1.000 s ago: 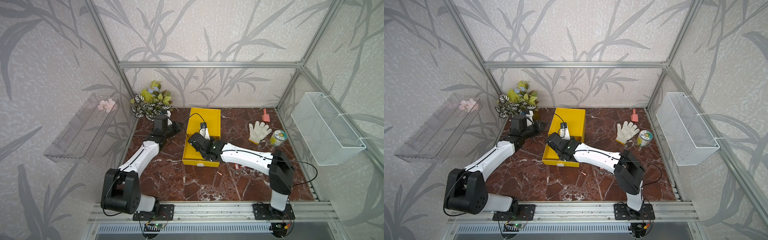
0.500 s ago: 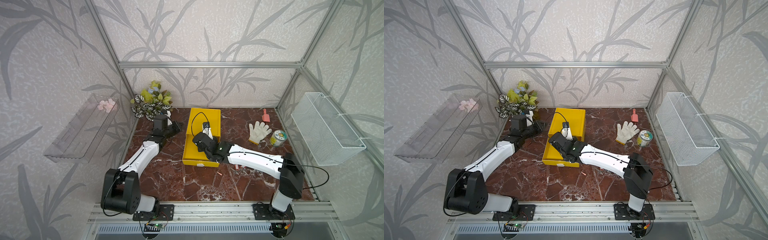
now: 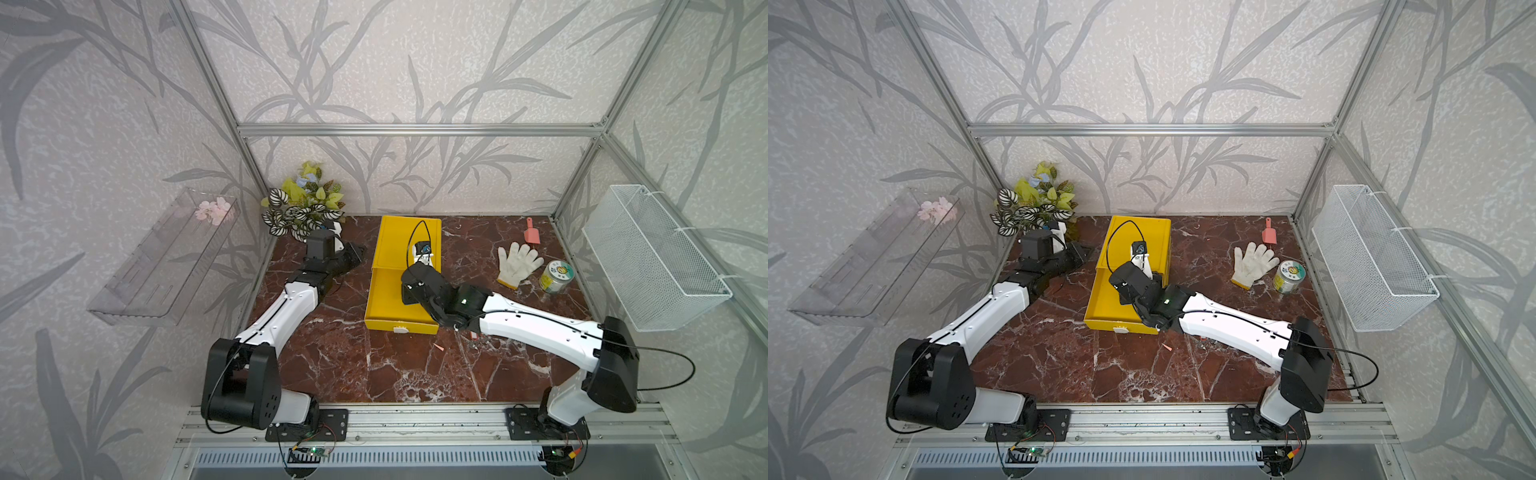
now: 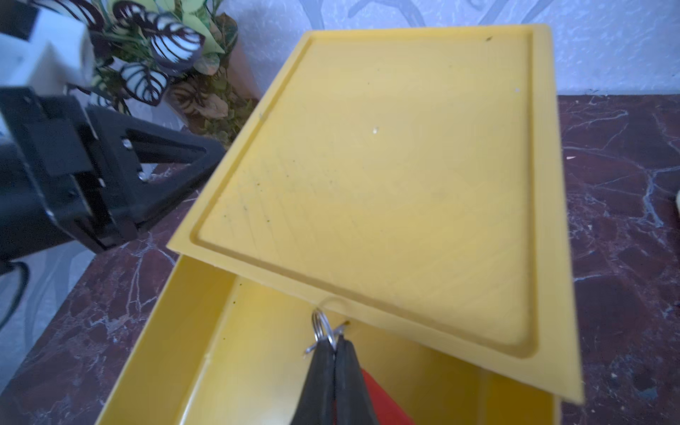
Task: Take the keys out of the drawer
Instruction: Pick up the key from the drawer, then place the key at the center of the board.
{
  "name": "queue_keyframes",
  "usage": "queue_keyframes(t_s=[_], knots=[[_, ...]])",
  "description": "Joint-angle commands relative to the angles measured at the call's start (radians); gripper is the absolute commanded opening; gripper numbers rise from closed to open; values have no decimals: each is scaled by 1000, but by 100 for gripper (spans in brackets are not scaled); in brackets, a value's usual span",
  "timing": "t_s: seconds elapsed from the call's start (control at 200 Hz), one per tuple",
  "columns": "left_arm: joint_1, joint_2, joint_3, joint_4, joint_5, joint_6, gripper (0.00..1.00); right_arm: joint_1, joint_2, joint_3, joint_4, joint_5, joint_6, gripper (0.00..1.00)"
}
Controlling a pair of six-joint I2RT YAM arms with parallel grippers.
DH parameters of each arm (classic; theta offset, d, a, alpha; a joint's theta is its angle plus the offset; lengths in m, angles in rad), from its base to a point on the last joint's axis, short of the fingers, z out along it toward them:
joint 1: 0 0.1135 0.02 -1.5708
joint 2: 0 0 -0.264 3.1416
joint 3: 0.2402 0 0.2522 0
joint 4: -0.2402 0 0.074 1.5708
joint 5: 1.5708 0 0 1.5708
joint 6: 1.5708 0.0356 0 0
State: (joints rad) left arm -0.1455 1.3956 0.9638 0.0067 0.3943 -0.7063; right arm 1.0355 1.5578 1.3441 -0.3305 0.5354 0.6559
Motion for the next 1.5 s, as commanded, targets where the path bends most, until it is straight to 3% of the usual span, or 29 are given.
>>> queue_keyframes(t_s=[0.0,0.305,0.51,0.69,0.825,0.975,1.115,1.285,1.44,1.499], knots=[[6,-64,30,-52,1,39,19,6,-104,6,44,-1,-10,0],[-26,-220,93,-209,-5,127,19,9,-367,-94,-154,65,11,0],[-179,-382,97,-298,-97,264,19,11,-534,-182,-413,145,110,0],[-310,-451,94,-355,-73,323,19,-6,-592,-283,-551,137,198,0],[-409,-500,56,-374,-23,352,19,-79,-609,-414,-529,69,234,0],[-497,-551,-4,-399,-5,380,19,-191,-618,-611,-350,-95,243,0],[-515,-578,-37,-438,-71,376,19,-289,-552,-748,-185,-248,241,0],[-516,-579,-44,-443,-101,358,19,-338,-433,-797,-92,-344,231,0],[-516,-571,-37,-442,-79,355,20,-342,-432,-773,-134,-355,222,31],[-517,-575,-38,-449,-76,362,20,-343,-460,-762,-167,-345,215,38]])
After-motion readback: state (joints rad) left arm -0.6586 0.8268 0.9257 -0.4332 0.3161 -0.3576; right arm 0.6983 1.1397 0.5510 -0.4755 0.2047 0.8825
